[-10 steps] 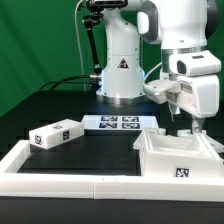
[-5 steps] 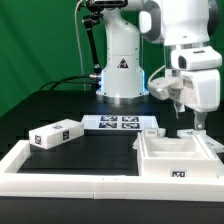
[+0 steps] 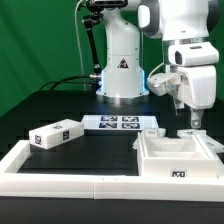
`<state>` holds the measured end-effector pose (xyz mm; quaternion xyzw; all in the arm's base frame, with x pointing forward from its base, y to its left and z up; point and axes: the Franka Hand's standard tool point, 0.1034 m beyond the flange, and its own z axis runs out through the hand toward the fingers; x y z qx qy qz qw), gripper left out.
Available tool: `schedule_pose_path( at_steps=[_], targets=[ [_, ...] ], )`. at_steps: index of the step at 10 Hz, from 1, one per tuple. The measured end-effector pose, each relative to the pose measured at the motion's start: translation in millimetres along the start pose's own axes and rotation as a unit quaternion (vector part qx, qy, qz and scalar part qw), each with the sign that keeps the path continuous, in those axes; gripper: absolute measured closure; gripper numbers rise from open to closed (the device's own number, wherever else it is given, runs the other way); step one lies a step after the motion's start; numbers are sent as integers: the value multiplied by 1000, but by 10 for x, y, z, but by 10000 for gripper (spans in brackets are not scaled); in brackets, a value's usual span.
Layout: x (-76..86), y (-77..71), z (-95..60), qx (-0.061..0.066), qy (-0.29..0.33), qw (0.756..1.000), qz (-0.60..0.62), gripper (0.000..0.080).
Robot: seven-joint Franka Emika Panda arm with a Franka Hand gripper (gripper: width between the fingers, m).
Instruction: Assemble cabinet
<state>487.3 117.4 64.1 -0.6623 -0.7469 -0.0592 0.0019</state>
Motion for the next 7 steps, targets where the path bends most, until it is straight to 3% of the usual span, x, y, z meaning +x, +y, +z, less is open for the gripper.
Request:
schedule_pose_path(
  at_steps=[1,3,7],
  targets=[
    [11,-5,18,0,1,1000,-28,2],
    [208,-78,91,1,7,996,-87,2],
    [399,-314,283,20,15,995,-98,2]
  ],
)
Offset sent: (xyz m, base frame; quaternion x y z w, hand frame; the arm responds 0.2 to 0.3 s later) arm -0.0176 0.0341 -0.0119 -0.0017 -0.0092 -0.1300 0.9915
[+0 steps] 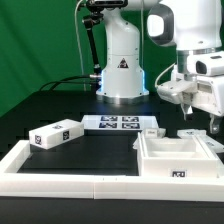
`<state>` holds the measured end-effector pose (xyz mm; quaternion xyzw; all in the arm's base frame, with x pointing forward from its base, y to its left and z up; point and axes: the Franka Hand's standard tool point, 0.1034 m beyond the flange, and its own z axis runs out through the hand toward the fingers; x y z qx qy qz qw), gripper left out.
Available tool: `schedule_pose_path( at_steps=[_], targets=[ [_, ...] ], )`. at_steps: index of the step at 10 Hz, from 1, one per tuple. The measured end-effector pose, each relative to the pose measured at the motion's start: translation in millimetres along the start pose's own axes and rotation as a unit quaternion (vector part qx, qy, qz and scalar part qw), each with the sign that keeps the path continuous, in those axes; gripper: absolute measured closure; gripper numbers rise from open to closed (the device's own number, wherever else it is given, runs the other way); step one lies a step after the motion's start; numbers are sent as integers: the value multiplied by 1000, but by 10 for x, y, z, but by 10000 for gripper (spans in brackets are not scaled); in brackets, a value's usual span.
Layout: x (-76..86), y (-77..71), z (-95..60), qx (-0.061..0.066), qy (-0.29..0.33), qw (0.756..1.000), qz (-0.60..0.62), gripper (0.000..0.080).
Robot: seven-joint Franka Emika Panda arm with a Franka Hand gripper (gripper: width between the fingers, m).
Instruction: Assemble cabinet
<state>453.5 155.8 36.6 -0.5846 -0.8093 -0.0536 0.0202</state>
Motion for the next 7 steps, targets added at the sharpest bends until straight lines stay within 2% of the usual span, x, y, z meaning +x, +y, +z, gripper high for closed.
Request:
schedule_pose_path(
  at_steps=[3,6,7],
  targets=[
    [39,-134,176,3,13,1000,6,2],
    [23,-142,192,5,13,1000,14,14],
    [16,-145,209,6,14,1000,15,187]
  ],
)
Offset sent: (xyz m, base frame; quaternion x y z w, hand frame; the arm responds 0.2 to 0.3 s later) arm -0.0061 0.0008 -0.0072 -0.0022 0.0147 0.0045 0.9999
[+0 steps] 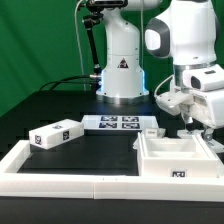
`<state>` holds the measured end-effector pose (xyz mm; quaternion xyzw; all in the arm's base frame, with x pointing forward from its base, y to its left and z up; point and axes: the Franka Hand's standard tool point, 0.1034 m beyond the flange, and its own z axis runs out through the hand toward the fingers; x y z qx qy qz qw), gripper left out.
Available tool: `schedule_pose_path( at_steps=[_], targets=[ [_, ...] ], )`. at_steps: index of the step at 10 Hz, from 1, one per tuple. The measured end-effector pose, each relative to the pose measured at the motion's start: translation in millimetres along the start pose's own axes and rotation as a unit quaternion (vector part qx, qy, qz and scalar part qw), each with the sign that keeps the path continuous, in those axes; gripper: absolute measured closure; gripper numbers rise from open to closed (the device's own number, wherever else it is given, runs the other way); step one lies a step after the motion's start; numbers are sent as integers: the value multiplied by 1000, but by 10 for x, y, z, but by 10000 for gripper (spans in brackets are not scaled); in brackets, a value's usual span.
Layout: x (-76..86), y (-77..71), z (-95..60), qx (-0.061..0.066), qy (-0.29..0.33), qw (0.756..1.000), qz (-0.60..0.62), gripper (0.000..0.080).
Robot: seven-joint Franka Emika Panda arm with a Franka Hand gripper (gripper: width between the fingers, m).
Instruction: Assemble cabinet
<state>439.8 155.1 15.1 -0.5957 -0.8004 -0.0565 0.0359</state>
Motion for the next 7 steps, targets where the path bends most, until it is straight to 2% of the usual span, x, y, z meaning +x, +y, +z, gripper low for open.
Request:
schedule_pose_path(
  at_steps=[1,2,4,7],
  targets=[
    [-12,-11,17,2,1,1000,2,411],
    [-19,-18,28,3,1,1000,3,411],
    [-22,-17,37,4,2,1000,9,686],
    [-22,-14,32,3,1,1000,9,732]
  ],
)
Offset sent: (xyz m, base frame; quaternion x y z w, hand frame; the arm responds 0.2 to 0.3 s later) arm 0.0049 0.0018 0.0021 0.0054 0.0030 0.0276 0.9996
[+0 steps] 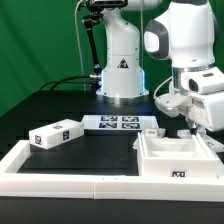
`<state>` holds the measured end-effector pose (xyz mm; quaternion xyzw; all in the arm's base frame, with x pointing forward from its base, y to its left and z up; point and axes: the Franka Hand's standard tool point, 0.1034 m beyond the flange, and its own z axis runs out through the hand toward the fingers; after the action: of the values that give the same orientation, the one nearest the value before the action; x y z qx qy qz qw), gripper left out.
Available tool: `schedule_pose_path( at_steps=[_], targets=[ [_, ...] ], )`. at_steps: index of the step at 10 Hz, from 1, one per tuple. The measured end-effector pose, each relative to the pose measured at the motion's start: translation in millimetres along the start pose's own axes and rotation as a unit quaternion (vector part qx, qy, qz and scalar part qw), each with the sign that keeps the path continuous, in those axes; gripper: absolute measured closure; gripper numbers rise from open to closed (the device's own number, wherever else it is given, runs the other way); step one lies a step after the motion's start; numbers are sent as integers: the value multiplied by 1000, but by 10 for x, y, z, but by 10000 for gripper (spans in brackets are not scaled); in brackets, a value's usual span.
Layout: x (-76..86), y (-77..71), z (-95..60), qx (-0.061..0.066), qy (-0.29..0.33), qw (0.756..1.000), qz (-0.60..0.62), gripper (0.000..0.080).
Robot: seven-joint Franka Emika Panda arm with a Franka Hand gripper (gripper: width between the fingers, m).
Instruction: Assemble cabinet
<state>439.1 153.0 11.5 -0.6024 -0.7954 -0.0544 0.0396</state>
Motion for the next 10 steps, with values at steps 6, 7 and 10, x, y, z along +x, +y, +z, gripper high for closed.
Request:
schedule_pose_path(
  at_steps=[6,7,10],
  targets=[
    [-391,-141,-392,-11,-28,995,90,731],
    [-471,-173,-471,-15,-33,994,99,731],
    [-553,-184,-572,-18,-42,993,110,731]
  ],
)
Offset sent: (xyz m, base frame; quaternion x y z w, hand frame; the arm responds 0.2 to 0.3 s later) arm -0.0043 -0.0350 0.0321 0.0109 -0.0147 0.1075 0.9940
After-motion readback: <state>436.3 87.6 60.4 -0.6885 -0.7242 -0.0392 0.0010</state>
